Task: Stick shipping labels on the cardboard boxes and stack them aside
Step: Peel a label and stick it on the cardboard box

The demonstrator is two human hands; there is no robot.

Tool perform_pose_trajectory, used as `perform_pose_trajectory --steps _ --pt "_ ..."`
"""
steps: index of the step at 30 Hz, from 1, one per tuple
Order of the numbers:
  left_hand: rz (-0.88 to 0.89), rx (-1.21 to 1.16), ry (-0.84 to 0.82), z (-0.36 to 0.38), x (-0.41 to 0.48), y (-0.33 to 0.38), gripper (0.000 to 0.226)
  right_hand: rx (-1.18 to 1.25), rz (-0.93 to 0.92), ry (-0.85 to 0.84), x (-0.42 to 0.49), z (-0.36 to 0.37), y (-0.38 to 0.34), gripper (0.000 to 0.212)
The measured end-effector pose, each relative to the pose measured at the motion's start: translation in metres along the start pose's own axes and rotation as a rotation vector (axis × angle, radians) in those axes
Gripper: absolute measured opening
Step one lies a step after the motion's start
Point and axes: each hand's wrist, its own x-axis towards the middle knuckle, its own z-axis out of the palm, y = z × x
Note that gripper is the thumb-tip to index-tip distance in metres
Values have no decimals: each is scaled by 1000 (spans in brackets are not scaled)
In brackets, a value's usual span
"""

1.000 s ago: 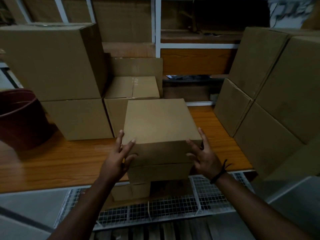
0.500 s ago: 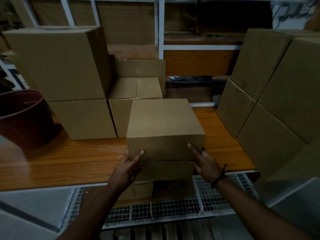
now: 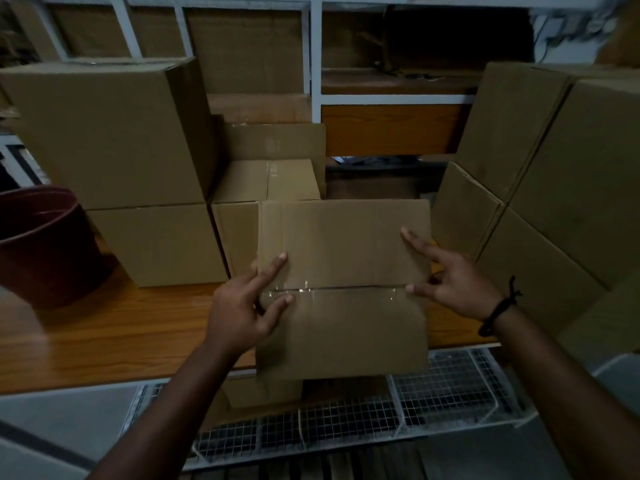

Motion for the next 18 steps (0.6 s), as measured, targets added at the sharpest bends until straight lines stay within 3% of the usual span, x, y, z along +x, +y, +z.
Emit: perform_pose_trajectory --steps 3,9,18 --pt "-105 -112 -35 -11 25 -2 63 90 109 -67 15 -10 -13 93" --pt "-414 -334 -218 -8 54 -31 57 -2 237 -172 58 0 -19 98" --pt "-605 -456 -390 4 70 -57 55 -4 327 -160 91 20 -19 79"
